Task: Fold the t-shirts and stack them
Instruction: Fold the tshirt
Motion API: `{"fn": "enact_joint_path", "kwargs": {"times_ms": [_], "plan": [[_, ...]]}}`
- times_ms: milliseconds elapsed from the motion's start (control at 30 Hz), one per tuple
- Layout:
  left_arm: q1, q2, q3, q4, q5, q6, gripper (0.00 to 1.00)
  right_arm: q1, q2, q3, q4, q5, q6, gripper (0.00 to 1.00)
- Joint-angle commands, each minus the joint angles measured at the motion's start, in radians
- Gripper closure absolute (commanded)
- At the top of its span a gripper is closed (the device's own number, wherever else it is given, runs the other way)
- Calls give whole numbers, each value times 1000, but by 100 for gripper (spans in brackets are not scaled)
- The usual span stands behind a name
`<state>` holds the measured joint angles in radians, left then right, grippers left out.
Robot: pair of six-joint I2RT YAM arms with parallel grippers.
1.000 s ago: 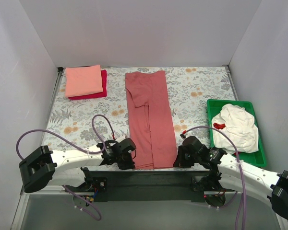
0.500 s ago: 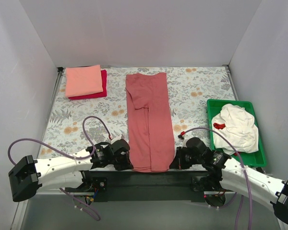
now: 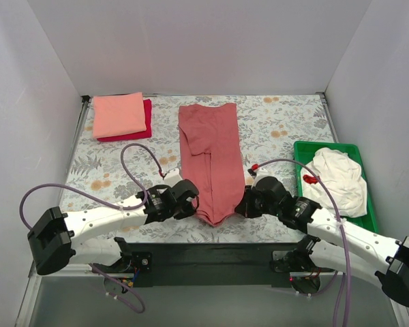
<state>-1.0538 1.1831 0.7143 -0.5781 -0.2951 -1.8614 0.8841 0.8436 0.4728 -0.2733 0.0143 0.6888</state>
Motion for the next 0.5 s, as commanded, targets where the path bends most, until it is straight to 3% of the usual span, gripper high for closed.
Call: {"fn": "enact_joint_path", "kwargs": {"times_ms": [0, 167, 467], "plan": [[75, 38, 85, -22, -148, 40, 100, -29, 73, 116, 39, 136, -70, 99], [187, 81, 117, 108, -92, 137, 100, -99, 227, 222, 72, 109, -126, 99], [336, 248, 275, 167, -84, 267, 100, -266, 422, 380, 149, -34, -179, 99]]}}
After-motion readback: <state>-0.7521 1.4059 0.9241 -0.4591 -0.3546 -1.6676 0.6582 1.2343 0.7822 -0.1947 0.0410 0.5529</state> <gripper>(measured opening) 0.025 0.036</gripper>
